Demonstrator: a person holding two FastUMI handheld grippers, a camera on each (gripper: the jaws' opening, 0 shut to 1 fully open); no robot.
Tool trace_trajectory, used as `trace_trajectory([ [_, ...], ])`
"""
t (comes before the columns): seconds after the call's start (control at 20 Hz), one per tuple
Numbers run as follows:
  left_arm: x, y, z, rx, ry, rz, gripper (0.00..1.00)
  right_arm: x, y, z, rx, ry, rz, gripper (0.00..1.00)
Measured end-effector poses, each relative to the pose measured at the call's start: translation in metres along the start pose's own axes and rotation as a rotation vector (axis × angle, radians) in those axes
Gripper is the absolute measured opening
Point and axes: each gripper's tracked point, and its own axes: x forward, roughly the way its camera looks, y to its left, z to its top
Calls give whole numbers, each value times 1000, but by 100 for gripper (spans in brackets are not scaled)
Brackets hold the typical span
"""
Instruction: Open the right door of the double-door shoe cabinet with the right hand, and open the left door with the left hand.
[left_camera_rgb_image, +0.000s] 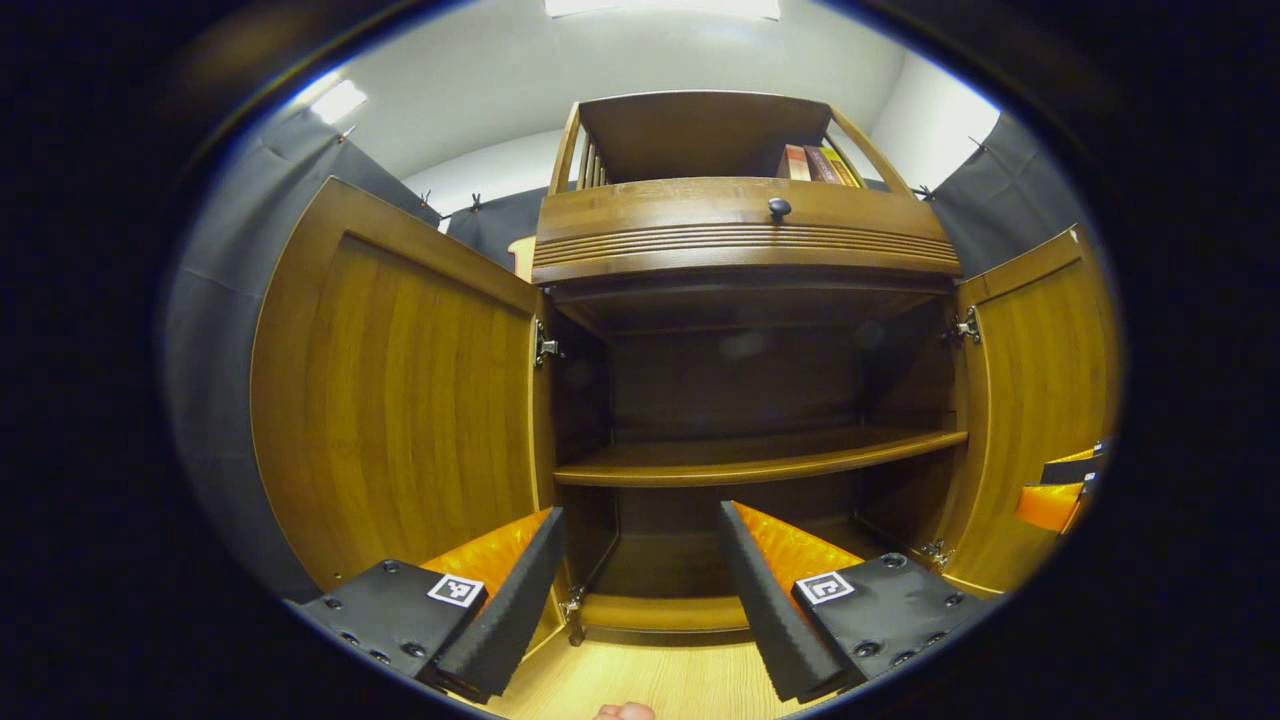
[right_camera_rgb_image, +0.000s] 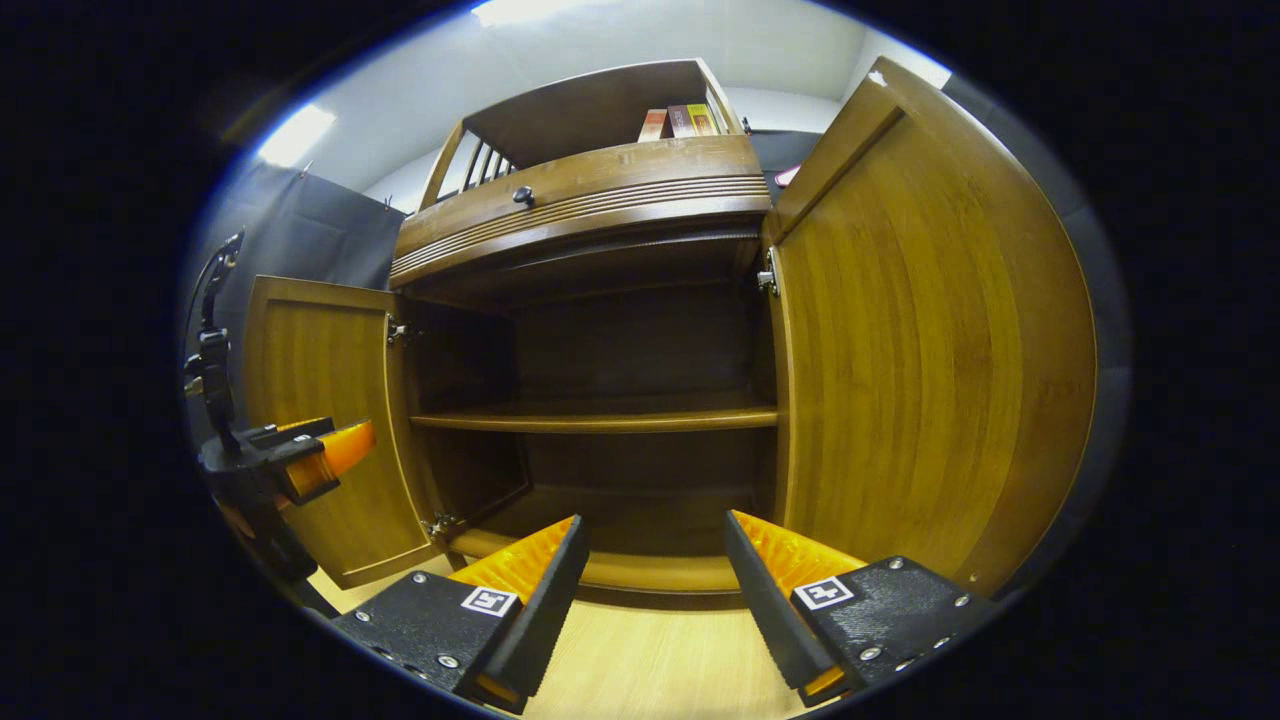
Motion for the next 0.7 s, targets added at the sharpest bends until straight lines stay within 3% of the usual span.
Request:
trace_trajectory([
  [0.1, 2, -3, 3, -9, -12, -5, 97, 1, 1, 3, 9, -6, 6, 91],
  [0.15, 2, -4, 4, -17, -16, -8, 97, 1, 0, 4, 7, -8, 6, 86],
  [0.3, 4, -8, 5, -19, -21, -20, 97, 1, -6, 6, -8, -17, -16, 86],
  [0.35, 5, -8, 6, -15, -23, -21, 97, 0, -7, 7, 0, -15, -15, 74],
  [0.5, 1, -10, 4, -19, -24, -25, 97, -1, -2, 10, 8, -18, 3, 96],
  [0.7, -2, -10, -2, -35, -6, -20, 97, -4, -5, 11, -16, -19, -10, 96],
])
